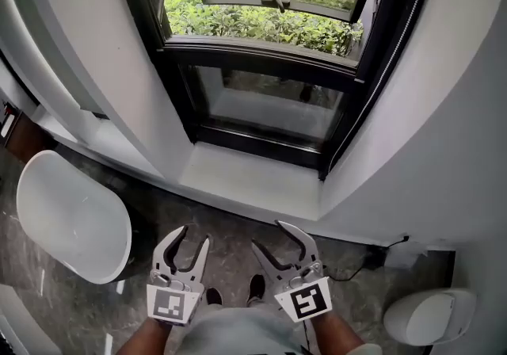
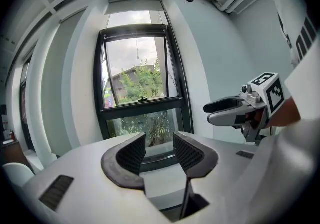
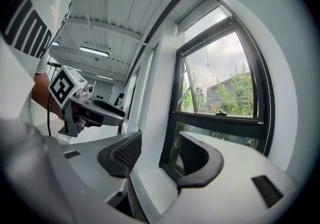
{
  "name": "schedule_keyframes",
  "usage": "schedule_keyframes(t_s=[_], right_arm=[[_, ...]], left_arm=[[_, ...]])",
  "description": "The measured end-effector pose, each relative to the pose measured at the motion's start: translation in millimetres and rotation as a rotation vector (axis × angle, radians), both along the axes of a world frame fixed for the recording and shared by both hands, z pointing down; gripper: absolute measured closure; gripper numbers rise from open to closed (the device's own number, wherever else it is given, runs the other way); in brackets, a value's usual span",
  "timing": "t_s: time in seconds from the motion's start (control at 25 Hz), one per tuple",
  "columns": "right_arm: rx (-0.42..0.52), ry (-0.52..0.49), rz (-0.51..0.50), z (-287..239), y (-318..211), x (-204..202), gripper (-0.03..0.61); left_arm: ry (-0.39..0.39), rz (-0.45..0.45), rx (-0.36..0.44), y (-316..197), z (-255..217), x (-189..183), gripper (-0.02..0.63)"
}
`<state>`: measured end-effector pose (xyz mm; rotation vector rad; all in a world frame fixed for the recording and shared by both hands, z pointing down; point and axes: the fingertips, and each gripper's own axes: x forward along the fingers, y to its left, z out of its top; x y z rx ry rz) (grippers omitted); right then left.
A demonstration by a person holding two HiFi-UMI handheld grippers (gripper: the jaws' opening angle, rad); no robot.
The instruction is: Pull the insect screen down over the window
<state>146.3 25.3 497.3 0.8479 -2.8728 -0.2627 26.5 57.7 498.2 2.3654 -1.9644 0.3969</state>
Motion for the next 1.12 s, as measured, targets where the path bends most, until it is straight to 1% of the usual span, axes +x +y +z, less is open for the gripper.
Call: schedule_keyframes(t_s=[0.08, 0.2, 0.28, 0.36, 0.4, 0.44, 0.56, 0.72, 0.92, 1.04, 1.12], right_arm=[[0.040, 0.025, -0.010, -8.3, -10.0, 1.5, 0.350], [0.101, 0.070, -0.016, -23.6, -24.6, 0.5, 0.337], [0.141, 0.102, -0.011, -34.8, -34.4, -1.2, 0.336], [0.182, 0.136, 0.008, -47.2, -48.6, -2.8, 0.336], [0.201, 0.155, 0.021, -53.5, -56.9, -3.8, 0.336], [0.218, 0.174, 0.036, -59.9, -65.6, -5.3, 0.336], [0.270, 0.225, 0.087, -82.4, -93.0, -11.5, 0.336], [0.355, 0.288, 0.165, -122.6, -134.5, -23.2, 0.336], [0.445, 0.340, 0.274, -175.6, -191.4, -46.8, 0.336], [0.482, 0.364, 0.332, -205.5, -222.4, -61.8, 0.336], [0.503, 0.381, 0.356, -225.0, -240.0, -74.0, 0.320]], left_arm=[[-0.015, 0.012, 0.014, -13.6, -10.5, 0.3, 0.437], [-0.043, 0.044, 0.025, -31.5, -25.9, -2.5, 0.427], [-0.098, 0.071, 0.029, -43.7, -33.3, -6.4, 0.420], [-0.188, 0.095, 0.043, -62.0, -38.7, -13.8, 0.420], [-0.219, 0.102, 0.053, -72.6, -42.0, -18.8, 0.420], [-0.233, 0.107, 0.064, -83.3, -46.7, -24.5, 0.420], [-0.252, 0.131, 0.107, -115.8, -67.8, -44.4, 0.420], [-0.335, 0.182, 0.191, -160.7, -103.5, -72.5, 0.417], [-0.414, 0.232, 0.250, -213.0, -145.7, -115.1, 0.400], [-0.461, 0.240, 0.277, -245.7, -169.7, -143.6, 0.388], [-0.487, 0.242, 0.303, -264.9, -190.2, -161.4, 0.380]])
